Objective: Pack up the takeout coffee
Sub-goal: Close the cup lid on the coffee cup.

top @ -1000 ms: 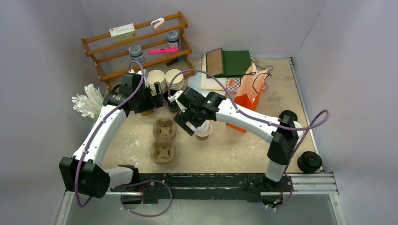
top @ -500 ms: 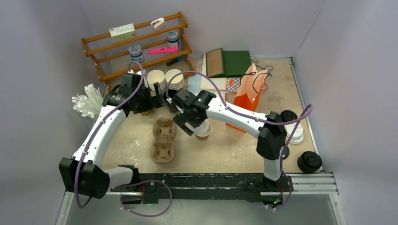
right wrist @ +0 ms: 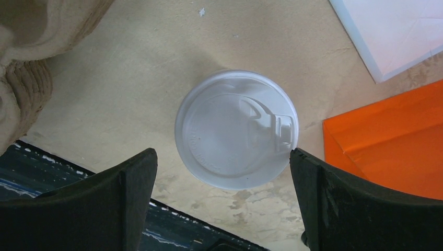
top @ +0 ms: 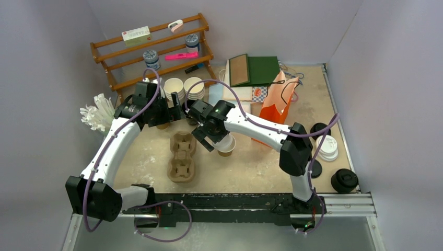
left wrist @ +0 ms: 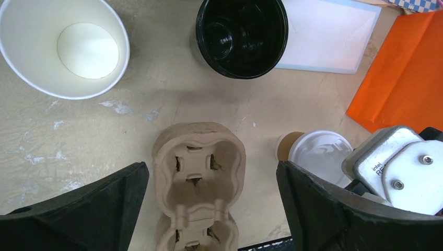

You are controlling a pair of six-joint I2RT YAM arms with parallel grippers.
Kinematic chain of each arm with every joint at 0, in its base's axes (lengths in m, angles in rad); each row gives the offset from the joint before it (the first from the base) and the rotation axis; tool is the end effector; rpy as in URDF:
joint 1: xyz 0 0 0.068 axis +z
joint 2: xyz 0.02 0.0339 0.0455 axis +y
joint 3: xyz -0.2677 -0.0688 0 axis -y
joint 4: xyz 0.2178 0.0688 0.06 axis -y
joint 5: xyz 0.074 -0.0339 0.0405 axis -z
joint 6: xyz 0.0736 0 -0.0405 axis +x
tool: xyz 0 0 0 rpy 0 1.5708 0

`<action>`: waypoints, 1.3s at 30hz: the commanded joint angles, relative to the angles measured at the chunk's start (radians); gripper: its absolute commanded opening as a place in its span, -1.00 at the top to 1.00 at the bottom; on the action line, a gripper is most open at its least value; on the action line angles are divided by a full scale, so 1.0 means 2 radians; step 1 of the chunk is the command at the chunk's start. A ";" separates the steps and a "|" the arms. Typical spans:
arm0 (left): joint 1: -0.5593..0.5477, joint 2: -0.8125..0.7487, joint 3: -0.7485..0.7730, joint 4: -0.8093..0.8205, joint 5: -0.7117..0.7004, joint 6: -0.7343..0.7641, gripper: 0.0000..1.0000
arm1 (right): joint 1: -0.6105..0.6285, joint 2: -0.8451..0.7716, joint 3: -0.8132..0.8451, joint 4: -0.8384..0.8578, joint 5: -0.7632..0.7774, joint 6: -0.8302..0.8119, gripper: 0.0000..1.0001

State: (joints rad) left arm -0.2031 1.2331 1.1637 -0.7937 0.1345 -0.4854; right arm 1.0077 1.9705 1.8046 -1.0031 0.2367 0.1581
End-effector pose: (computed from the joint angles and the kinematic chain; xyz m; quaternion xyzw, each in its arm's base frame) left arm 0.2412 -0.0597 0.2992 -0.1086 0.9299 -0.1760 0.3042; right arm 0.2312 0.3339 0.2494 -0.3796 0.8963 0.0125 0.2291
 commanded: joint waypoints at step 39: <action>0.006 0.010 0.017 0.011 0.015 0.022 -1.00 | 0.002 -0.028 0.014 -0.013 0.002 0.042 -0.48</action>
State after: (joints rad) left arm -0.2028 1.2488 1.1637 -0.7933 0.1490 -0.4599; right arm 1.0077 1.9926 1.8462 -1.0321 0.2443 0.2100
